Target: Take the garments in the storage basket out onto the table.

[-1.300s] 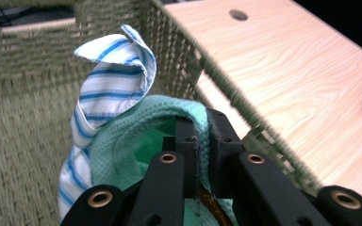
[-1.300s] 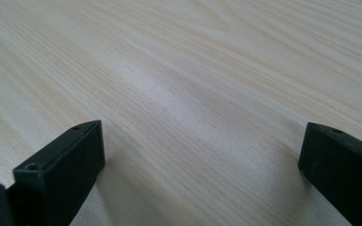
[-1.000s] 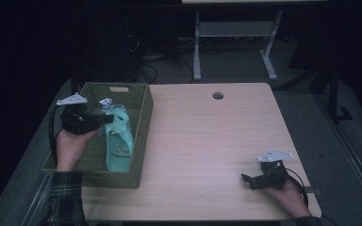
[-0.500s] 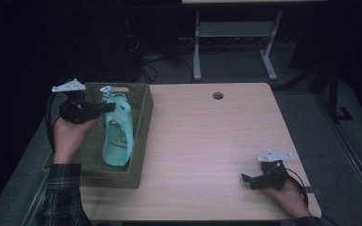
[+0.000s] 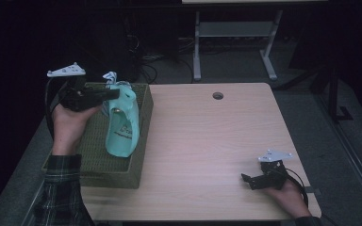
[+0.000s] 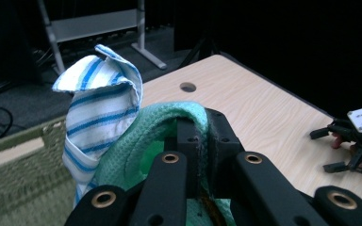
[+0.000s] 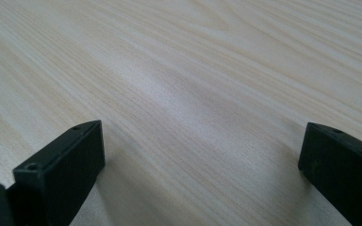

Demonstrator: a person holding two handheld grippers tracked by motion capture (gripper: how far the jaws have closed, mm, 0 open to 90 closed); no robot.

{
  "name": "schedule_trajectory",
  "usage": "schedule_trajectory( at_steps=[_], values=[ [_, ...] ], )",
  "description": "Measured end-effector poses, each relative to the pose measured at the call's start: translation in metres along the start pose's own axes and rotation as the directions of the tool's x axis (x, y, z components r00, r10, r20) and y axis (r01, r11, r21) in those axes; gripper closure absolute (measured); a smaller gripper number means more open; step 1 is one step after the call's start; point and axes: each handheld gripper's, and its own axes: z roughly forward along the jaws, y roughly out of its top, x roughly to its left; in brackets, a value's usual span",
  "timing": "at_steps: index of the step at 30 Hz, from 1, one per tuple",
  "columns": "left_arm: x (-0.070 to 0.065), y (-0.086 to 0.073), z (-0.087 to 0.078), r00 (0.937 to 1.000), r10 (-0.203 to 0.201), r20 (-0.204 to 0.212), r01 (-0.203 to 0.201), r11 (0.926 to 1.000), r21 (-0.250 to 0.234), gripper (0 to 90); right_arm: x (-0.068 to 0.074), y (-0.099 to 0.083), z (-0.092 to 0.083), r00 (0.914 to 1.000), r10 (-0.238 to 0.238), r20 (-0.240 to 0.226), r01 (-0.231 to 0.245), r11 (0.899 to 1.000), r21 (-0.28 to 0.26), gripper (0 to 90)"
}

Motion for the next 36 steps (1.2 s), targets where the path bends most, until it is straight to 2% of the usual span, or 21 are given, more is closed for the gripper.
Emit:
schedule_trajectory(
  at_steps=[10,18,19,26,36],
  values=[
    [-0.014,0.017,0.006,0.9983,0.031,0.049,-0.03,0.9989,-0.035,85.3,0.0,0.0,0.0,1.0,0.0,0.0,0.0,1.0,0.0,0.6],
    [-0.027,0.026,0.018,0.9935,0.049,0.103,-0.043,0.9972,-0.061,85.3,0.0,0.0,0.0,1.0,0.0,0.0,0.0,1.0,0.0,0.6],
    [-0.03,0.029,0.022,0.9912,0.054,0.121,-0.047,0.9969,-0.064,85.2,0.0,0.0,0.0,1.0,0.0,0.0,0.0,1.0,0.0,0.6],
    [-0.041,0.035,0.037,0.9844,0.063,0.164,-0.052,0.9963,-0.069,85.2,0.0,0.0,0.0,1.0,0.0,0.0,0.0,1.0,-0.001,0.5],
    [-0.055,0.034,0.059,0.9737,0.076,0.215,-0.064,0.9961,-0.062,85.2,0.0,0.0,0.0,1.0,0.0,-0.001,0.0,1.0,-0.002,0.5]
  ],
)
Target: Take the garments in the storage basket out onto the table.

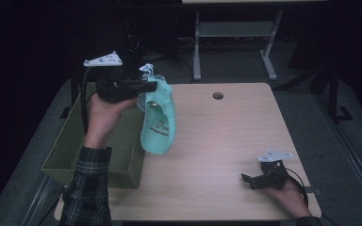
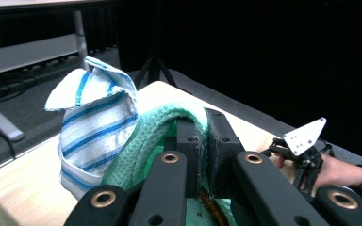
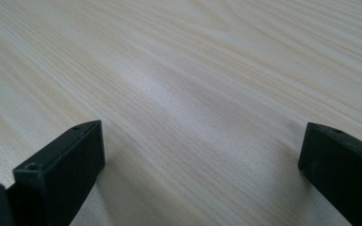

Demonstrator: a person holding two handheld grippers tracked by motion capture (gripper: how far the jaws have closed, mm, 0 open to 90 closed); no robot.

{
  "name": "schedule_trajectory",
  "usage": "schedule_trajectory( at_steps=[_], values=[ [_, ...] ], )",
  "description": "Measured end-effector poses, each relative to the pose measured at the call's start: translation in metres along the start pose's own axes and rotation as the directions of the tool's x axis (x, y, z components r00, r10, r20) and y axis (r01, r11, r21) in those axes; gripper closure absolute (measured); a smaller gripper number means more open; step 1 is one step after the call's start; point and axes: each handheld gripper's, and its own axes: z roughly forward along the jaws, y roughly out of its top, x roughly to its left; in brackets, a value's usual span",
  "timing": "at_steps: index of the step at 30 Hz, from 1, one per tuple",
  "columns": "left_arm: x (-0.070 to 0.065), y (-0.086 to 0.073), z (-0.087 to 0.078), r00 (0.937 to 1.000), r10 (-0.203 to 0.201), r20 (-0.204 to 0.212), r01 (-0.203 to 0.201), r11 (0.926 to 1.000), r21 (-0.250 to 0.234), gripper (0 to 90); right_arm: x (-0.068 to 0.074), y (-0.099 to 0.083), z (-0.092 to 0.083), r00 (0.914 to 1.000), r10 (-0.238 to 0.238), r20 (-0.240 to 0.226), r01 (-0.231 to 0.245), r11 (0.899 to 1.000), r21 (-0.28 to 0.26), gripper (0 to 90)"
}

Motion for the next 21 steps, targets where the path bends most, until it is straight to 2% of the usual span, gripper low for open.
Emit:
schedule_trajectory(
  at_steps=[8,11,15,21],
  values=[
    [-0.011,-0.004,0.024,0.999,0.011,0.043,-0.013,0.9995,0.029,85.2,0.0,0.0,0.0,1.0,0.005,-0.001,-0.005,1.0,-0.002,0.6],
    [-0.017,-0.008,0.038,0.9976,0.017,0.067,-0.021,0.9985,0.052,85.2,0.0,0.0,0.0,1.0,0.003,-0.001,-0.003,1.0,0.0,0.5],
    [-0.02,-0.011,0.049,0.9965,0.018,0.082,-0.023,0.9975,0.066,85.2,0.0,0.0,0.0,1.0,0.002,-0.001,-0.002,1.0,0.002,0.5],
    [-0.027,-0.021,0.073,0.9939,0.012,0.11,-0.023,0.9949,0.098,85.2,0.0,0.0,0.0,1.0,0.001,0.0,-0.001,1.0,0.0,0.6]
  ],
)
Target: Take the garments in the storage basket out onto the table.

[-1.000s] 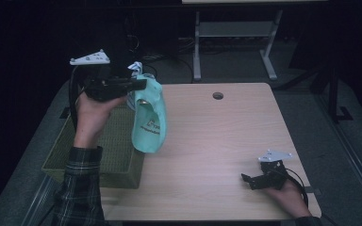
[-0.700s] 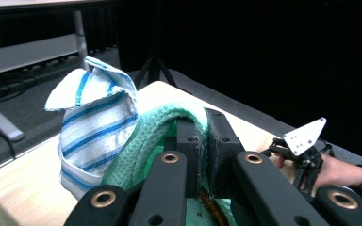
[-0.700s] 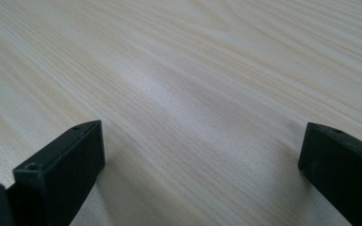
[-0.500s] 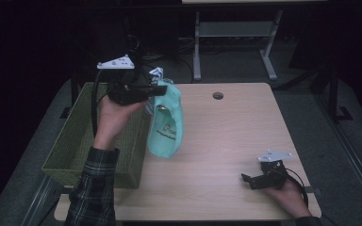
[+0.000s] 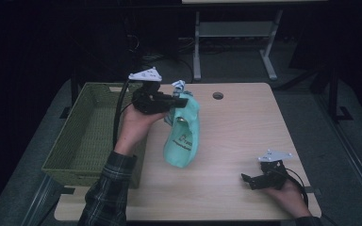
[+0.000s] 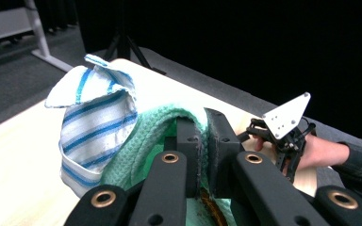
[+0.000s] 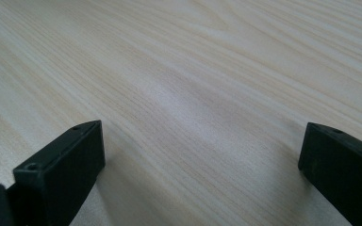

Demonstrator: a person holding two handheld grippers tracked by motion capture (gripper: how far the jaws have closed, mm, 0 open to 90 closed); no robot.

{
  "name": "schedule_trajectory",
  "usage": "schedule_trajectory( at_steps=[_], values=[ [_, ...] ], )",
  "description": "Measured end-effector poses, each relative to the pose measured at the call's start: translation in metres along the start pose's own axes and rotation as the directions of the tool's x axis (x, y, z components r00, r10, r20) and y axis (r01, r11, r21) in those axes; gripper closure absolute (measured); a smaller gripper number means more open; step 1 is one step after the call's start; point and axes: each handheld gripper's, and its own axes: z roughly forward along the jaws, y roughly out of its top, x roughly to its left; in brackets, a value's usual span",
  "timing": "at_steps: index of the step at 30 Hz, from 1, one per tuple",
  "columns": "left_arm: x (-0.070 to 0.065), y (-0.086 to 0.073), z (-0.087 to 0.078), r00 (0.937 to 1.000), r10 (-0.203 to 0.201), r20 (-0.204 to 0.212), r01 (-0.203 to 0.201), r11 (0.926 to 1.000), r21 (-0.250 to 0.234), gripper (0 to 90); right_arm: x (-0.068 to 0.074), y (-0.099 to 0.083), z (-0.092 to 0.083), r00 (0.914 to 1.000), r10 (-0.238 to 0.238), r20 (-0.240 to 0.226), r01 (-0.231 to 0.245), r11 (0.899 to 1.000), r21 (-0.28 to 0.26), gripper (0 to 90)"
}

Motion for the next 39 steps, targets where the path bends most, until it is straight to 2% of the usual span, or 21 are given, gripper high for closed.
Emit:
schedule_trajectory(
  at_steps=[7,11,15,20,21,22,25,26,27,28,30,33,35,37,39],
  values=[
    [-0.003,-0.01,0.021,0.9996,-0.002,0.029,0.002,0.9998,0.02,85.1,0.0,0.0,0.0,1.0,0.001,0.0,-0.001,1.0,0.001,0.5],
    [-0.007,-0.017,0.041,0.9985,-0.008,0.054,0.005,0.9988,0.049,85.2,0.0,0.0,0.0,1.0,0.0,0.0,0.0,1.0,0.001,0.5],
    [-0.01,-0.021,0.053,0.9986,0.004,0.052,-0.008,0.9974,0.072,85.2,0.0,0.0,0.0,1.0,0.0,0.0,0.0,1.0,0.002,0.6],
    [-0.012,-0.034,0.078,0.9984,0.005,0.056,-0.013,0.9912,0.131,85.2,0.0,0.0,0.0,1.0,0.002,0.0,-0.002,1.0,0.001,0.5],
    [-0.012,-0.034,0.078,0.9984,0.005,0.056,-0.013,0.9912,0.131,85.2,0.0,0.0,0.0,1.0,0.002,0.0,-0.002,1.0,0.001,0.6],
    [-0.014,-0.039,0.088,0.9989,0.015,0.044,-0.022,0.9879,0.153,85.2,0.0,0.0,0.0,1.0,0.001,0.0,-0.001,1.0,0.001,0.6],
    [-0.014,-0.045,0.097,0.9985,0.012,0.053,-0.021,0.9856,0.168,85.2,0.0,0.0,0.0,1.0,0.001,0.0,-0.001,1.0,0.001,0.5],
    [-0.014,-0.052,0.107,0.9991,0.011,0.04,-0.018,0.9821,0.188,85.3,0.0,0.0,0.0,1.0,-0.001,0.0,0.001,1.0,0.002,0.6],
    [-0.014,-0.052,0.107,0.9991,0.011,0.04,-0.018,0.9821,0.188,85.3,0.0,0.0,0.0,1.0,-0.001,0.0,0.001,1.0,0.002,0.6],
    [-0.014,-0.06,0.117,0.9994,0.013,0.031,-0.019,0.9773,0.211,85.3,0.0,0.0,0.0,1.0,-0.002,0.0,0.002,1.0,0.002,0.5],
    [-0.014,-0.064,0.122,0.9996,0.008,0.029,-0.014,0.9755,0.22,85.3,0.0,0.0,0.0,1.0,0.001,0.0,-0.001,1.0,0.001,0.6],
    [-0.012,-0.078,0.139,0.9994,-0.006,0.035,-0.004,0.9647,0.263,85.3,0.0,0.0,0.0,1.0,-0.002,0.001,0.002,1.0,0.001,0.6],
    [-0.012,-0.083,0.146,0.9993,0.005,0.037,-0.016,0.957,0.29,85.3,0.0,0.0,0.0,1.0,-0.002,0.001,0.002,1.0,0.002,0.6],
    [-0.013,-0.085,0.15,0.9993,0.005,0.037,-0.016,0.955,0.296,85.3,0.0,0.0,0.0,1.0,-0.002,0.001,0.002,1.0,0.001,0.6],
    [-0.016,-0.091,0.16,0.9989,0.019,0.042,-0.032,0.9428,0.332,85.3,0.0,0.0,0.0,1.0,0.001,0.0,-0.001,1.0,0.001,0.6]
  ],
)
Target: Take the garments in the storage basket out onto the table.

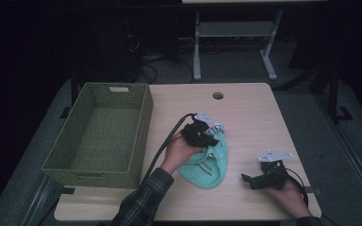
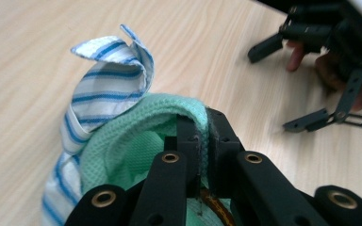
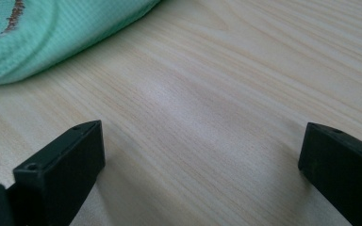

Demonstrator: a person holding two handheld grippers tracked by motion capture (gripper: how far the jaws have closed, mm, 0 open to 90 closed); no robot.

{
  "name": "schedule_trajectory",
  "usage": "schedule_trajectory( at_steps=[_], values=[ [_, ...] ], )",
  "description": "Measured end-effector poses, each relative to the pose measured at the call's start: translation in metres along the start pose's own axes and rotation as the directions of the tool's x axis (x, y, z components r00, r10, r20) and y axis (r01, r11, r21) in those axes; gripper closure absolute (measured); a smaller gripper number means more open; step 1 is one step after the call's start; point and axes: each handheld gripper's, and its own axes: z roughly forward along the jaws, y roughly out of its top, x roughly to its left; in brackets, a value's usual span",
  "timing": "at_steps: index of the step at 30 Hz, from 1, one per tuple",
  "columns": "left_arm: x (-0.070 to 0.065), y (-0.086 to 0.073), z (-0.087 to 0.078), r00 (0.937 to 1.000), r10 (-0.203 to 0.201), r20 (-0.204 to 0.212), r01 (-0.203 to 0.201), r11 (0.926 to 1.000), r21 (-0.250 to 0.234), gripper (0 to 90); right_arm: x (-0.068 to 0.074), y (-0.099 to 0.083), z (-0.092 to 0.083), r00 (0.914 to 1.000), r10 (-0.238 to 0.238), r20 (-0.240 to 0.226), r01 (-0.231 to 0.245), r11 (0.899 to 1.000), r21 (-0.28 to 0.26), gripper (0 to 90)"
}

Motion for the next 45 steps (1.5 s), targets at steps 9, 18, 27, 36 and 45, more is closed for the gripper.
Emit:
schedule_trajectory(
  at_steps=[9,18,27,36,45],
  values=[
    [-0.005,-0.009,0.031,0.9994,0.036,0.003,-0.036,0.9951,0.093,85.3,0.0,0.0,0.0,1.0,-0.002,0.001,0.002,1.0,0.0,0.6],
    [-0.009,-0.02,0.053,0.9973,0.071,-0.018,-0.067,0.9825,0.174,85.2,0.0,0.0,0.0,1.0,-0.003,0.001,0.003,1.0,0.001,0.6],
    [-0.004,-0.019,0.045,0.9993,0.025,0.029,-0.028,0.9906,0.134,75.9,0.0,0.0,0.0,1.0,-0.001,0.0,0.001,1.0,0.0,0.5],
    [-0.007,-0.015,0.009,0.9996,0.019,0.022,-0.02,0.9969,0.076,47.6,0.0,0.0,0.0,1.0,-0.003,0.001,0.003,1.0,0.001,0.6],
    [-0.005,-0.036,-0.027,0.9999,-0.015,-0.006,0.015,0.9998,0.009,43.1,0.0,0.0,0.0,1.0,-0.002,0.001,0.002,1.0,0.001,0.5]
  ],
)
